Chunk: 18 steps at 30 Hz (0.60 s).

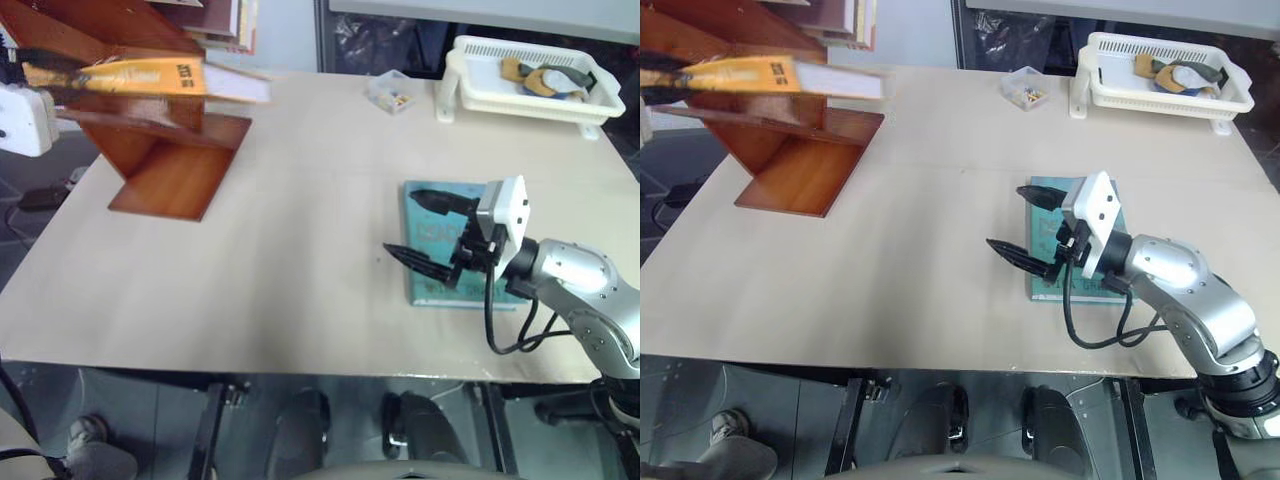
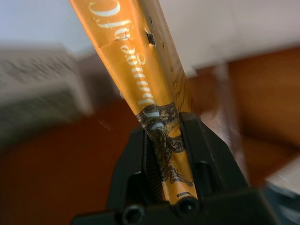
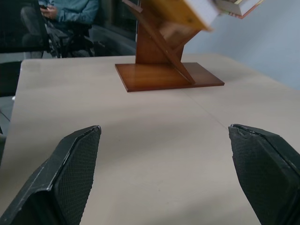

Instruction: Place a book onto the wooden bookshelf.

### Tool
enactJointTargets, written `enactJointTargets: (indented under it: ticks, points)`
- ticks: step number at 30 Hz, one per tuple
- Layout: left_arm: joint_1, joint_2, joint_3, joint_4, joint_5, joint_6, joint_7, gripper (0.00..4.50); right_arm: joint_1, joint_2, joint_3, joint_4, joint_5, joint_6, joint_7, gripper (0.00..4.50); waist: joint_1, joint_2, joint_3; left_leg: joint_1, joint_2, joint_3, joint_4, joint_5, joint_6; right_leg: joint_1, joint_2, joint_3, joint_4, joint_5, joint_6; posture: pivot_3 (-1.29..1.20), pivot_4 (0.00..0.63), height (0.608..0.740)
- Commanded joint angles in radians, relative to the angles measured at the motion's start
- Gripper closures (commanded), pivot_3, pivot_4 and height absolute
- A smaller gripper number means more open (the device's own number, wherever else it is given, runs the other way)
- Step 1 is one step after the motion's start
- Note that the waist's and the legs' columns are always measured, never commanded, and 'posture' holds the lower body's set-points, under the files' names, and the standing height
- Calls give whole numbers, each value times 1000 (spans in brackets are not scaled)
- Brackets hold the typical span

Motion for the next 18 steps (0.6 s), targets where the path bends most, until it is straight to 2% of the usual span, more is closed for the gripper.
enactJointTargets:
  ticks: [1,4,7,11,13,14,15,16,17,18]
  points:
    - [-78,24,-42,124,102,-61,109,4071,-26,18,-21,-19,-16,7,14,0,-1,0,0,0,0,0,0,0,0,0,0,0,0,0,0,0,150,740]
    - [-125,7,-126,253,250,-53,303,4071,-54,45,-14,-28,-25,21,12,0,-4,0,0,0,0,1,0,0,0,-1,0,1,0,0,0,0,150,740]
    - [-179,-5,-183,312,334,-42,417,4071,-74,66,-12,-33,-27,36,14,0,-7,0,0,0,0,1,0,0,0,-1,0,1,1,0,0,0,150,740]
    - [-233,-28,-235,365,398,-12,505,4071,-90,90,-16,-43,-21,55,17,0,-13,-1,0,0,1,2,0,0,0,-2,1,2,2,0,0,0,150,740]
    - [-242,-40,-231,384,383,-9,484,4071,-97,100,-15,-42,-32,53,17,0,-14,-1,0,0,1,3,0,0,0,-3,1,2,2,0,0,0,150,740]
    - [-246,-43,-221,389,369,-11,471,3120,-103,107,-14,-40,-40,52,15,0,-15,-1,0,1,1,3,0,0,0,-3,0,2,3,0,0,0,150,740]
    - [-249,-43,-211,391,356,-13,465,2650,-107,112,-14,-40,-44,53,14,0,-16,-1,0,1,1,3,0,0,0,-3,0,2,3,0,0,0,150,740]
    - [-250,-41,-201,392,344,-17,456,2454,-111,116,-14,-39,-47,55,14,0,-16,-1,0,1,1,3,0,0,0,-3,0,2,3,0,0,0,150,740]
    - [-248,-36,-193,391,333,-26,450,1841,-113,119,-15,-40,-49,57,14,0,-17,-1,0,0,1,3,0,0,0,-3,0,2,4,0,0,0,150,740]
    - [-240,-30,-177,392,313,-33,431,1491,-114,122,-16,-40,-52,58,15,0,-16,-1,0,0,1,3,0,0,0,-4,0,2,3,0,0,0,150,740]
